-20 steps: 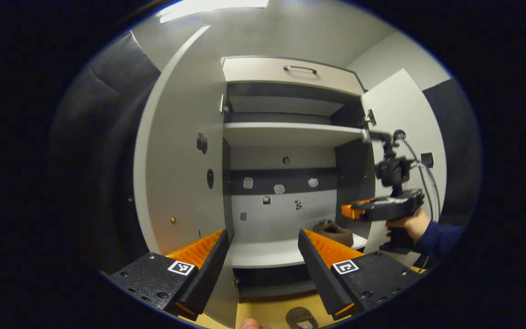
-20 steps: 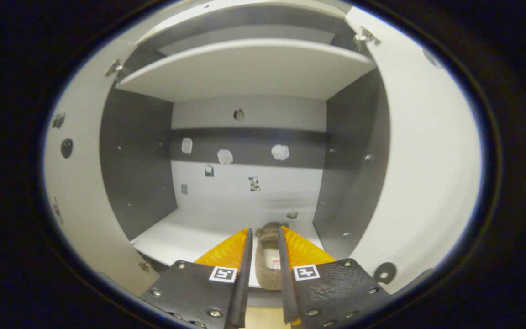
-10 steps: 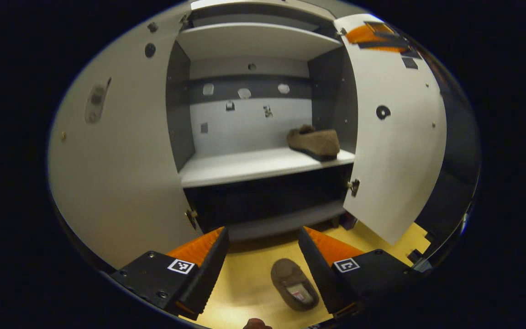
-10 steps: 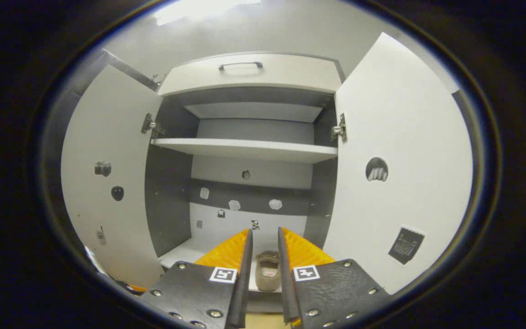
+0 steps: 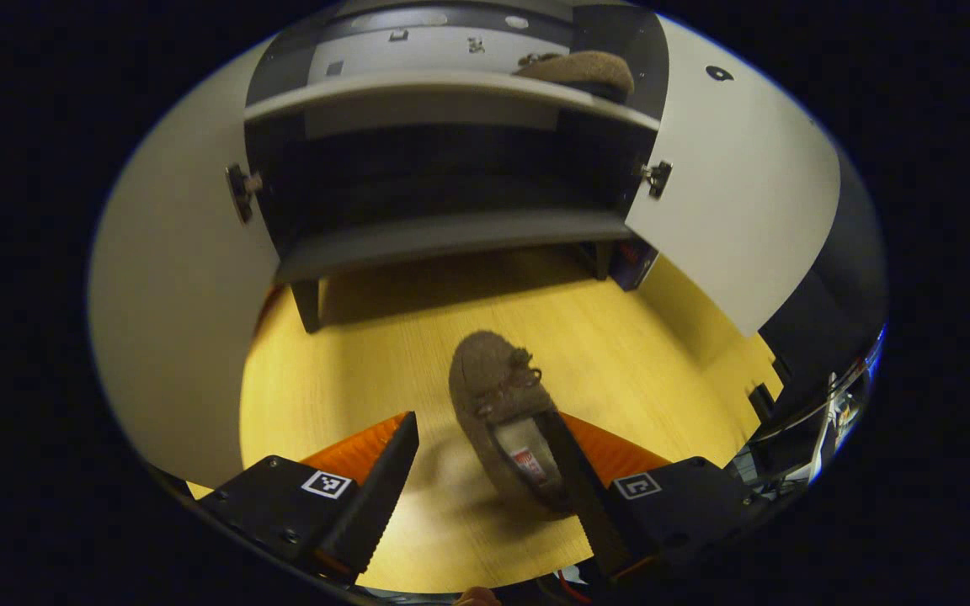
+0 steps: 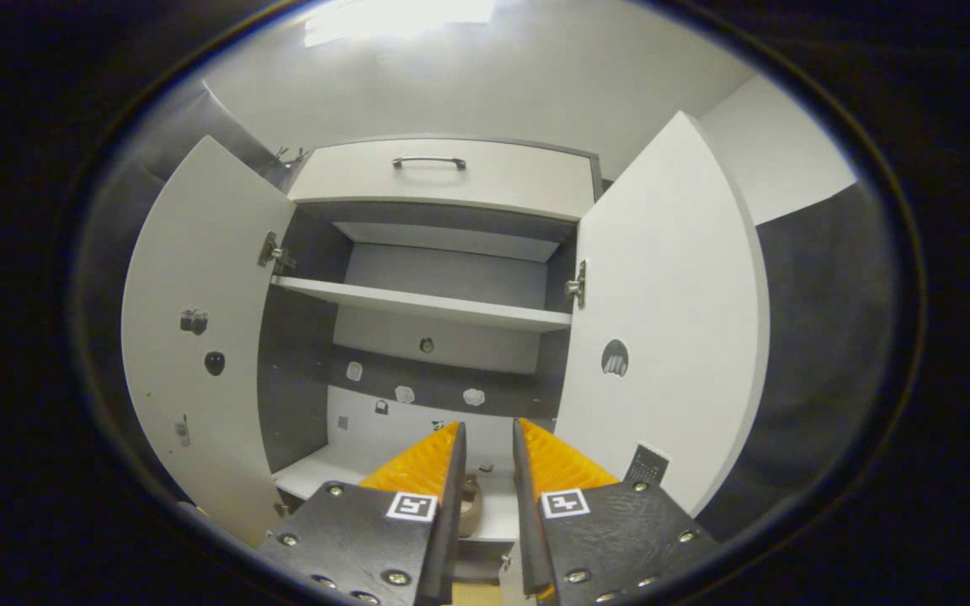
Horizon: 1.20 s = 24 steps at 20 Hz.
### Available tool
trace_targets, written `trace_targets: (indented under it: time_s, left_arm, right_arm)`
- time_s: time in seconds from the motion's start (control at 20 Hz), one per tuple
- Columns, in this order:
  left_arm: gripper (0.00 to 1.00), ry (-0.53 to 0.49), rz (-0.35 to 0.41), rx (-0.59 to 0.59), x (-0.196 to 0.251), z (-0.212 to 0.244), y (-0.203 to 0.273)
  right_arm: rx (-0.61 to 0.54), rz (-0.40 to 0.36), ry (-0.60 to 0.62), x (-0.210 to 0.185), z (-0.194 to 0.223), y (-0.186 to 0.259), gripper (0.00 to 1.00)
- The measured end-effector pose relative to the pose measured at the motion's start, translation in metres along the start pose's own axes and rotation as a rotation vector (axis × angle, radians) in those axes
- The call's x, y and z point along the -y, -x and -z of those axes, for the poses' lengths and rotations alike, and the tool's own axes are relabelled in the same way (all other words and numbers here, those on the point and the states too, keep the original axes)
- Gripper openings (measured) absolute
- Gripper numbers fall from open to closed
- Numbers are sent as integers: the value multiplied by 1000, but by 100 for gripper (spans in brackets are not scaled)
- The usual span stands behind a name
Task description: Grab one shoe with the right hand and put it into the shoe cabinet, grab the other shoe with the left hand and put it into the shoe cabinet; then close the right door with the right hand and the left door with the left hand.
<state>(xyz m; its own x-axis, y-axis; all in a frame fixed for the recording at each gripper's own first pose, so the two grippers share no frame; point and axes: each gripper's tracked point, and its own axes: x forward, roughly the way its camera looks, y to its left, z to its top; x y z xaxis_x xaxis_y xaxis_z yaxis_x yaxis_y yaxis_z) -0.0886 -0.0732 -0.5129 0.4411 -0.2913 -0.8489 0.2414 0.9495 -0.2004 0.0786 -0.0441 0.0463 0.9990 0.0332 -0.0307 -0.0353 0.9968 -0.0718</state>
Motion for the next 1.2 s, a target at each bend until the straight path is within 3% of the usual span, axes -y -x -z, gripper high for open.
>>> trace_targets:
  time_s: [0.15, 0.45, 0.55, 0.6, 0.75, 0.85, 0.9, 0.95, 1.0, 1.2]
  left_arm:
    - [97, 63, 30, -94, -16, 15, -9]
    - [82, 146, 97, -241, -26, 37, -12]
    - [71, 166, 126, -256, -29, 32, -11]
    - [55, 171, 122, -270, -29, 36, -13]
    - [46, 209, 120, -310, -28, 38, -16]
    - [31, 259, 117, -316, -33, 34, -15]
    - [19, 292, 116, -319, -36, 32, -14]
    - [17, 318, 111, -309, -36, 31, -16]
    - [4, 324, 110, -310, -33, 32, -15]
    - [1, 241, 66, -262, -32, 20, 0]
  right_arm:
    - [2, 17, 13, 9, -2, 6, 28]
    - [-5, 57, 51, 24, 1, 12, 28]
    - [0, 64, 58, 27, -1, 14, 31]
    - [3, 63, 60, 25, -1, 13, 31]
    - [14, 53, 62, 20, -3, 11, 31]
    - [18, 44, 59, 16, -3, 11, 31]
    - [18, 40, 57, 14, -2, 10, 31]
    - [18, 37, 56, 13, -1, 10, 31]
    - [17, 36, 56, 12, 0, 10, 31]
    - [14, 44, 63, 15, 4, 10, 31]
